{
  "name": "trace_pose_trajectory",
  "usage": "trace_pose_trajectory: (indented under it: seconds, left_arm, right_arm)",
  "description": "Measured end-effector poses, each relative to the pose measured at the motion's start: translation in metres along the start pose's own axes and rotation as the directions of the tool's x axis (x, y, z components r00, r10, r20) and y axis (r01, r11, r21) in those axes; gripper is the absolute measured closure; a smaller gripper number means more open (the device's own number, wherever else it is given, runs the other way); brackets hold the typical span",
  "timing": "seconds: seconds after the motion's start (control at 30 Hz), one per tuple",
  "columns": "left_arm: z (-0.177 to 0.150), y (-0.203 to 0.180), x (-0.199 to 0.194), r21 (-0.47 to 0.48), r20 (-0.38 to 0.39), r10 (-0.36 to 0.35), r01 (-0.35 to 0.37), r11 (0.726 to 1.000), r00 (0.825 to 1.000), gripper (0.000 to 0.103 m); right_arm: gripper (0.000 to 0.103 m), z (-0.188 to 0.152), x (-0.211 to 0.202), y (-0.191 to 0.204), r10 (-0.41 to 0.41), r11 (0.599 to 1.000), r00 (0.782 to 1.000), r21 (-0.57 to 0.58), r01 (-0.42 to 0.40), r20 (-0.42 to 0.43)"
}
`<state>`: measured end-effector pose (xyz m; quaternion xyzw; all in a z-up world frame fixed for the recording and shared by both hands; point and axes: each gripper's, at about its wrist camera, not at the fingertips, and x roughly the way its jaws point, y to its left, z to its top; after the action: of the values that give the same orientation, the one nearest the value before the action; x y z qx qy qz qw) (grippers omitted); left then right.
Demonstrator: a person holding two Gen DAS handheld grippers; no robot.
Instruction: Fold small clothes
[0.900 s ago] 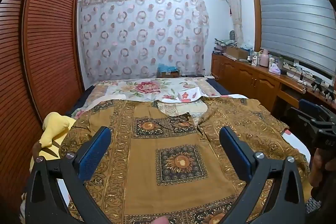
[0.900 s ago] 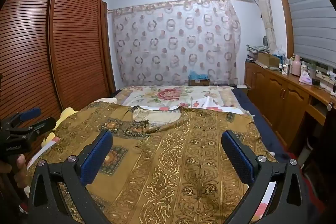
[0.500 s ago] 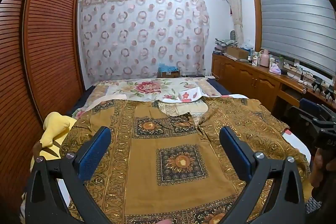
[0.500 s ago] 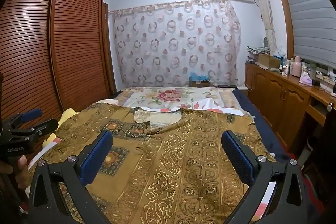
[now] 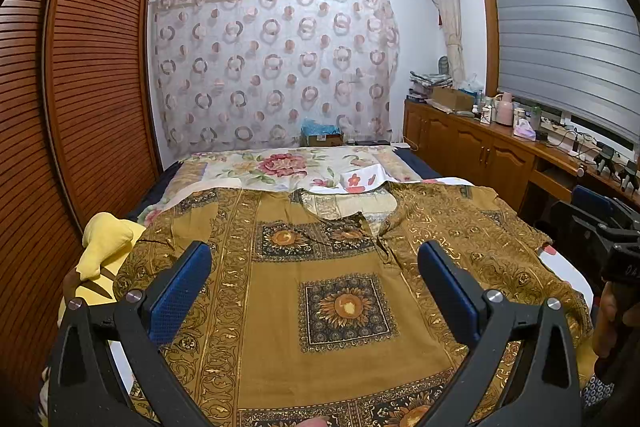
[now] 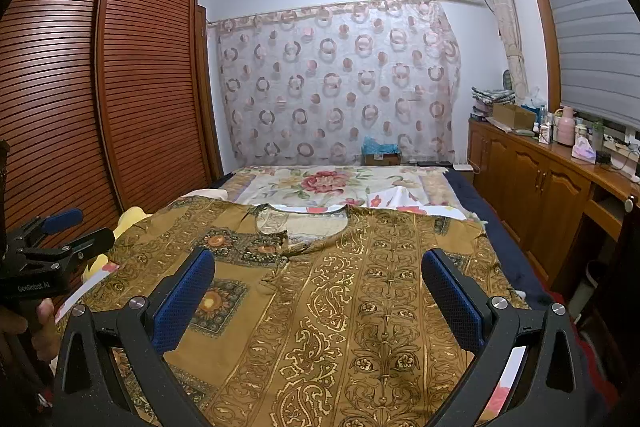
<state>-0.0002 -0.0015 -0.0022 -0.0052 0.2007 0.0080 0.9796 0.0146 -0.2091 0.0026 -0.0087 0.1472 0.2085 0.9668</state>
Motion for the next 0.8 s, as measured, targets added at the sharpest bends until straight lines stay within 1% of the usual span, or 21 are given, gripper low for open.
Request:
trace_pose_trajectory:
  seconds: [0.8]
  left_arm:
    - [0.0002,0.0027,-0.0005,0.002,0.001,0.001,-0.001,1.000,1.000,0.000]
  right_arm:
    - [0.000,-0.0002,0.0005,-0.0014,0.004,1.000,1.000,0.002,-0.004,0.004]
